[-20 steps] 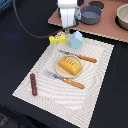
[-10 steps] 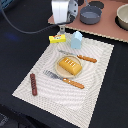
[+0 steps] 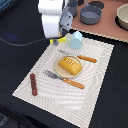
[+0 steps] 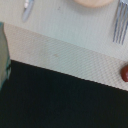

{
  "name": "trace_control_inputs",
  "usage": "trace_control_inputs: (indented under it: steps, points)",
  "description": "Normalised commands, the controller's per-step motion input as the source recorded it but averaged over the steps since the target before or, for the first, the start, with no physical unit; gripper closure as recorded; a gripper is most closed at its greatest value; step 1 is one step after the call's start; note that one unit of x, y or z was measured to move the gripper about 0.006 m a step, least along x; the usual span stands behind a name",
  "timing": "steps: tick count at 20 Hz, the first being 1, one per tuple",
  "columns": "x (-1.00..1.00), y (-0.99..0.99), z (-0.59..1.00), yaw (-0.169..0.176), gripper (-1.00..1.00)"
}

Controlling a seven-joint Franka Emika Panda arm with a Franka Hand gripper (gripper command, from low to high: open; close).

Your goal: Interact with the objects in diverse but meaningful ways.

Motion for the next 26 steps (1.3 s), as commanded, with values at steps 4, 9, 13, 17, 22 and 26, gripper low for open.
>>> trace_control_inputs:
  steps: [4, 9, 13, 17, 22, 26]
  points:
    - [0.18, -0.79, -0.06, -0.055, -1.0]
    - [0.13, -0.71, -0.04, -0.104, -1.0]
    - [0.12, -0.59, -0.13, -0.146, -1.0]
    - [0.12, -0.58, -0.16, -0.145, -1.0]
    - [0.07, -0.6, -0.27, -0.133, -1.0]
    - [0.11, -0.6, -0.25, -0.126, -1.0]
